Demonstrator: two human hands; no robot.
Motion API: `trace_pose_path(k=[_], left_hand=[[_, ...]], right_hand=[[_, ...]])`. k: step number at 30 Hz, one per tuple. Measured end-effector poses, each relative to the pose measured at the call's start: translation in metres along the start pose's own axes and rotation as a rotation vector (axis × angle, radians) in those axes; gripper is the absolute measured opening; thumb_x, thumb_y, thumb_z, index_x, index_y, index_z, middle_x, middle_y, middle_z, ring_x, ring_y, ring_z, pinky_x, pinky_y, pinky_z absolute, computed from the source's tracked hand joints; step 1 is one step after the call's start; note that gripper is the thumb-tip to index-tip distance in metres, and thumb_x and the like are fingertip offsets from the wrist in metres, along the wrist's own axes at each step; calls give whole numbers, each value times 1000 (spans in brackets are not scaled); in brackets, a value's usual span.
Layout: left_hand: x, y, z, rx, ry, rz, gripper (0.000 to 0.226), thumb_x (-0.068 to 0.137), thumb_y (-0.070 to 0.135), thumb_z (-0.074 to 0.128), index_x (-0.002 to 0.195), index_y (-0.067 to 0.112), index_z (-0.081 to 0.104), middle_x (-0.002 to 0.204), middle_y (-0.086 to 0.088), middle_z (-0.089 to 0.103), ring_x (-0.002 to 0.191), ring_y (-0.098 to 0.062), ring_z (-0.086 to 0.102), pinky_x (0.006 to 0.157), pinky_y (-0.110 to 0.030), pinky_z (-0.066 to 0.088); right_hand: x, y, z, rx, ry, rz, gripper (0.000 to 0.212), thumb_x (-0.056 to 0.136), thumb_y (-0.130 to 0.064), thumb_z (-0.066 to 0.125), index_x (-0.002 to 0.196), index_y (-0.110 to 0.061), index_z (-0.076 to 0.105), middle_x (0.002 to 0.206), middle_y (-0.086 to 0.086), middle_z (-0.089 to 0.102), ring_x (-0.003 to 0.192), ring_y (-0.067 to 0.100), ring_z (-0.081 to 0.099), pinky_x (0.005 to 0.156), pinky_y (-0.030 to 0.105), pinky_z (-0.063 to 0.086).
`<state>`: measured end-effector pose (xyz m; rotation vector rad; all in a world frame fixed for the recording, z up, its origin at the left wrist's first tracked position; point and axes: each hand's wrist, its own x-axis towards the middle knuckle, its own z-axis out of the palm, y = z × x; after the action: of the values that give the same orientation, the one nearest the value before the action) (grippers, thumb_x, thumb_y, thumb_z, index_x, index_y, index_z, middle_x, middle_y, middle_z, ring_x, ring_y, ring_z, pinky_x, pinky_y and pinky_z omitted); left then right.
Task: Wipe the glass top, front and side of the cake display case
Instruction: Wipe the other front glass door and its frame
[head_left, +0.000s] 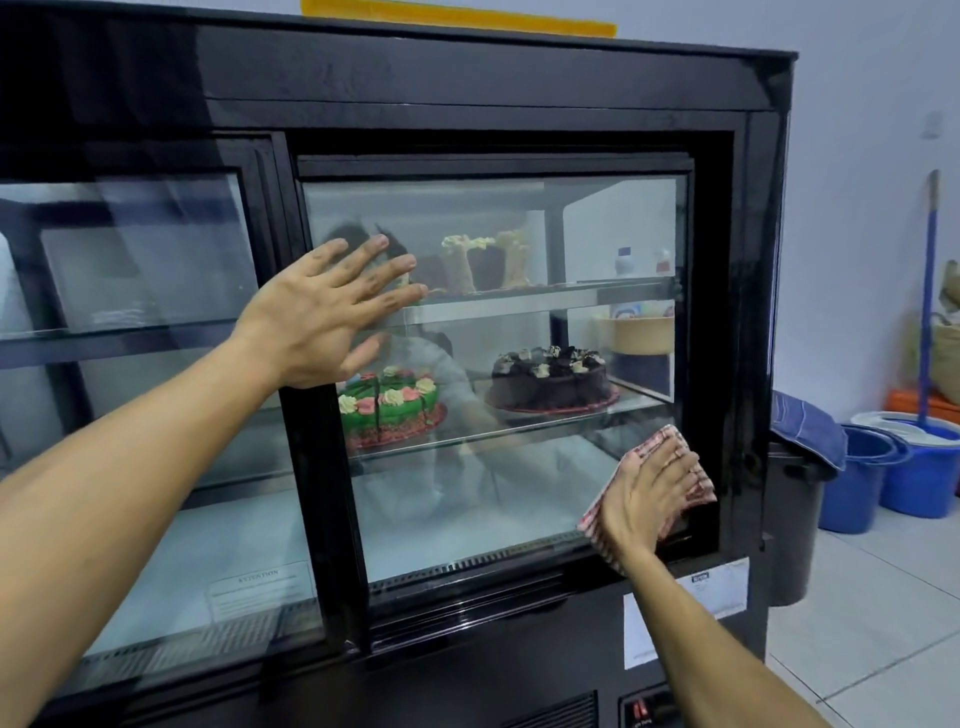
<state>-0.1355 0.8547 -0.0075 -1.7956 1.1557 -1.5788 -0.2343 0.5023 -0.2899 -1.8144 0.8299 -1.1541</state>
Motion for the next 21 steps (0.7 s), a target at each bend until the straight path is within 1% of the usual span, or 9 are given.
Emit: trace_pose_path(k=[2, 5, 6, 9, 13, 16, 17, 19, 21], left_hand=[[1, 0, 1, 7, 0, -2, 68, 101, 48, 37, 165, 26, 26, 171, -7, 23, 159, -34, 18, 126, -54, 23], [0, 0, 2, 11, 7, -1, 68, 101, 48, 34, 165, 26, 27, 171, -7, 24, 159, -34, 19, 126, -55, 24], [-1, 0, 2, 11, 13, -1, 68, 101, 48, 33, 165, 26, 28, 171, -7, 24, 159, -34, 19, 126, -55, 24], [-1, 2, 1, 8, 28, 0, 67, 101, 47, 33, 165, 25, 29, 170, -8, 27, 158, -36, 22, 125, -55, 24], [0, 2, 1, 1, 28, 0, 66, 101, 44, 35, 164, 25, 31, 169, -10, 30, 157, -37, 25, 125, -57, 25], [-1, 2, 0, 3, 11, 4, 67, 101, 45, 33, 165, 26, 28, 170, -11, 27, 157, -38, 24, 125, -57, 23], [0, 3, 0, 13, 5, 2, 67, 101, 46, 32, 165, 27, 26, 171, -11, 24, 158, -37, 22, 126, -56, 22], [1, 3, 0, 31, -7, -3, 67, 102, 47, 31, 166, 28, 24, 172, -13, 20, 158, -37, 20, 126, -56, 22], [1, 2, 3, 45, -10, -2, 67, 103, 48, 30, 166, 30, 21, 172, -14, 18, 159, -38, 18, 126, -55, 22]], right_hand=[[13, -37, -5, -23, 67, -126, 70, 103, -55, 8, 162, -24, -15, 170, 16, -22, 157, 36, -20, 126, 53, -12], [51, -92, -16, -154, 111, -539, 66, 110, -46, 15, 166, -15, -2, 171, 17, -15, 158, 37, -17, 124, 50, -20], [64, -104, -19, -180, 138, -610, 64, 111, -43, 17, 166, -15, 2, 172, 18, -12, 158, 38, -15, 124, 50, -20], [81, -100, -27, -160, 131, -567, 64, 110, -46, 18, 167, -22, 1, 173, 14, -12, 158, 34, -16, 126, 49, -16], [46, -34, -8, -76, 126, -279, 70, 106, -47, 13, 166, -14, 1, 172, 19, -10, 158, 39, -11, 123, 39, -21], [-2, -3, 23, 17, 170, -37, 70, 105, -44, 15, 164, -10, 4, 170, 27, -1, 157, 48, 0, 126, 51, -7], [-16, -5, 33, 38, 183, -14, 68, 105, -43, 15, 164, -9, 3, 169, 29, 0, 156, 50, 0, 127, 56, -2], [-44, -24, 52, -9, 158, -143, 66, 108, -41, 18, 164, -12, 0, 170, 26, -5, 157, 46, -6, 127, 59, -2], [-71, -47, 72, -125, 119, -475, 65, 109, -41, 22, 166, -17, 1, 171, 19, -11, 158, 40, -10, 127, 55, -8]])
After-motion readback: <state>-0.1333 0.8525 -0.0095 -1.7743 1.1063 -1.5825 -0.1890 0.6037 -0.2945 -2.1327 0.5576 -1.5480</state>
